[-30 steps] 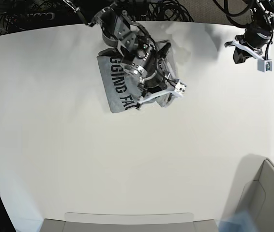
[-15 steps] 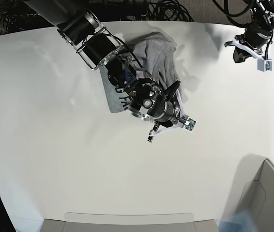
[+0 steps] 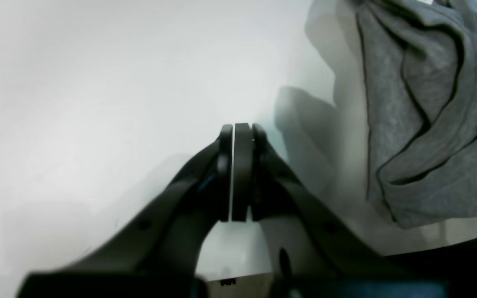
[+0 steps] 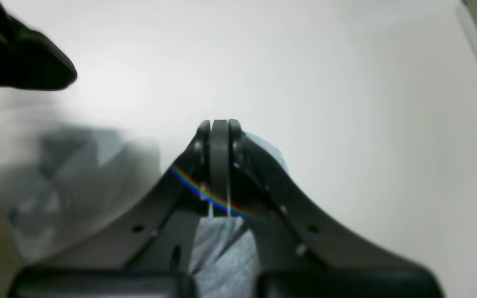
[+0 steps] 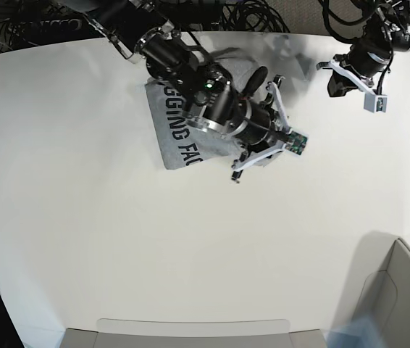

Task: Fold the T-shirt properly
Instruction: 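Press and release the folded bundle with the right gripper, then withdraw, then grasp the folded bundle's edges with both grippers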

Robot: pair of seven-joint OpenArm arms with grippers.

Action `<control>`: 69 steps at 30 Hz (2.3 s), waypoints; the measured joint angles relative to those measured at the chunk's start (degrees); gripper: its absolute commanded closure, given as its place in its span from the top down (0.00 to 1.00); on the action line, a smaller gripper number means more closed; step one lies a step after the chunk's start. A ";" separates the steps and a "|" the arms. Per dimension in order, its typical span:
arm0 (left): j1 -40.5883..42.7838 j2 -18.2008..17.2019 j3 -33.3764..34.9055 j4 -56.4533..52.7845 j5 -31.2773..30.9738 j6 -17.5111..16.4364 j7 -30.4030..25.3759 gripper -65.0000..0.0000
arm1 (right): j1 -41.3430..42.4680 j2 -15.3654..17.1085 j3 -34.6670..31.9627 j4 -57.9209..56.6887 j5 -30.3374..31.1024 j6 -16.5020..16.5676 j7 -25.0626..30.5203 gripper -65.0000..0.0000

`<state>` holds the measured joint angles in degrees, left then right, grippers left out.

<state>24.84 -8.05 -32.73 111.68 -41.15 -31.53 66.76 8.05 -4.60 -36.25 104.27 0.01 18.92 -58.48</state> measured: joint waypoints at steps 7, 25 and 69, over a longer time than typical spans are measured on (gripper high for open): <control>-1.81 -0.52 3.80 2.78 -8.20 0.02 -1.20 0.00 | -8.76 10.32 17.75 6.86 -1.60 -0.33 -1.51 0.00; -3.08 -0.72 30.99 2.86 -7.91 0.15 -8.92 0.00 | -20.11 15.69 24.57 1.01 -0.33 -0.15 0.22 0.00; -4.28 -6.60 58.95 -5.25 23.65 12.85 -21.79 0.00 | -10.58 17.16 28.30 -10.95 -1.03 0.09 4.50 0.00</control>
<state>20.56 -14.66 26.22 106.43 -17.50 -18.68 44.97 -2.52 12.56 -7.94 93.32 -1.02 19.00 -53.98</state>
